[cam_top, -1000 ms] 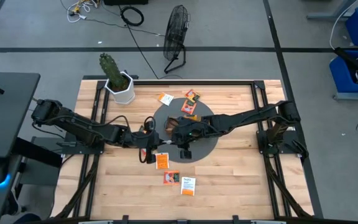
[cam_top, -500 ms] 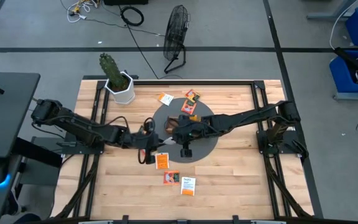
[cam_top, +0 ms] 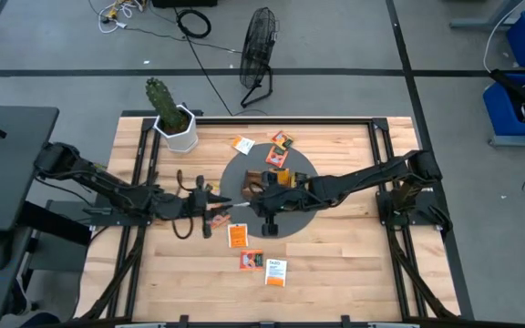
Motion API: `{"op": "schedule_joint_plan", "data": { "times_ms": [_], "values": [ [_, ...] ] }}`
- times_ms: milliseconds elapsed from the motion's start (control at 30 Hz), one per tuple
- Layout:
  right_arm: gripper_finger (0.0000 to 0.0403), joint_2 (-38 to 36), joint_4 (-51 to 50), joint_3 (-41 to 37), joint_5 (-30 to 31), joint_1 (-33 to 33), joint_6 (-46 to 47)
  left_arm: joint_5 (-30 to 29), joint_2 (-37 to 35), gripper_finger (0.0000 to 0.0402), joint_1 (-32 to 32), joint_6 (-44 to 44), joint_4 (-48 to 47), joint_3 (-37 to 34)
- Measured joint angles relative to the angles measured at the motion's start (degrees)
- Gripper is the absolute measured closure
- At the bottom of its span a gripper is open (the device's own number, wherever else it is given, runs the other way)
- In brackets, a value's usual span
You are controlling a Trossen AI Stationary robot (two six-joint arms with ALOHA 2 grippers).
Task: Pick & Place Tea
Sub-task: Put the white tea bag into the left section of the wooden organizer
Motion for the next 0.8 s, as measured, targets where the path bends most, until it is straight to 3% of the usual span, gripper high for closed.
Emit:
{"op": "schedule_joint_plan", "data": {
  "times_ms": [433,533,667,800],
  "values": [
    [0.0403,-0.04,8.13,0.00,-1.49,-0.01,-2.90,1.67,-1.59,0.0309,1.05,1.69,4.49,-1.99],
    [0.0403,-0.04,7.34,0.02,-1.53,-0.44,-2.34,1.83,-1.59,0.0331,1.10,3.63,6.41,-1.98],
    [0.0403,-0.04,7.29,0.00,-1.51,-0.55,-1.71,4.24,-1.59,0.0390,1.22,4.01,6.66,-1.99],
    [0.0384,-0.19,5.91,0.02,-1.16,-0.36,-0.68,3.84,-1.57,0.0397,1.74,5.55,6.40,-1.97]
  ]
}}
